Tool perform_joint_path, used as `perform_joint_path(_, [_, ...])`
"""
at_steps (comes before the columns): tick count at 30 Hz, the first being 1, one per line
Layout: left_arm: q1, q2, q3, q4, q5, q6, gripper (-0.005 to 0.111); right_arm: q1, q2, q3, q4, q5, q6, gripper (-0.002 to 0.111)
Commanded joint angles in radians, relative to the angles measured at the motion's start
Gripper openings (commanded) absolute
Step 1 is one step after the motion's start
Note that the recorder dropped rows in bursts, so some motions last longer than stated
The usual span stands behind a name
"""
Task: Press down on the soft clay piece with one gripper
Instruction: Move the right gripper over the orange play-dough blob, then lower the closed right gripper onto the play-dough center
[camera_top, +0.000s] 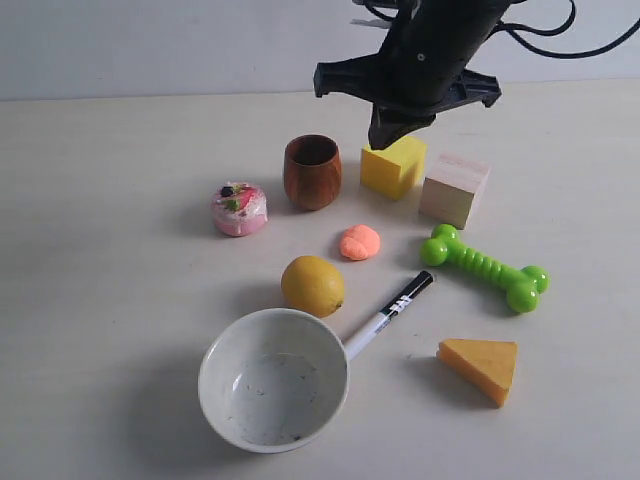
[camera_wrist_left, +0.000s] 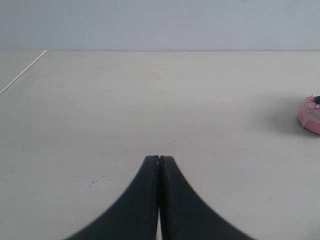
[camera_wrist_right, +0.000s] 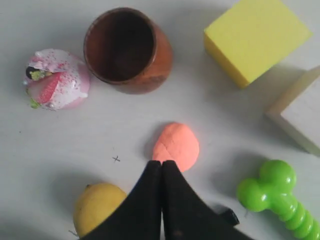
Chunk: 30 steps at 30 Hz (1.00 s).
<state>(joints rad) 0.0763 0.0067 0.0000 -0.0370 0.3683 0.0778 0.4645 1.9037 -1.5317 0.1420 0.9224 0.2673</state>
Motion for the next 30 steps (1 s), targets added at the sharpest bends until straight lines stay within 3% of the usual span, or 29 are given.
perform_joint_path(1, [-0.005,-0.007,0.000,-0.002,-0.008,-0.002,0.000,0.001,0.047,-0.018,0.008,0.054,0.052,0.000])
perform_joint_path(15, [-0.005,-0.007,0.000,-0.002,-0.008,-0.002,0.000,0.001,0.117,-0.032,0.032,0.097,0.219,0.000])
perform_joint_path(30, [-0.005,-0.007,0.000,-0.002,-0.008,-0.002,0.000,0.035,0.293,-0.295,0.013,0.299,0.310,0.000])
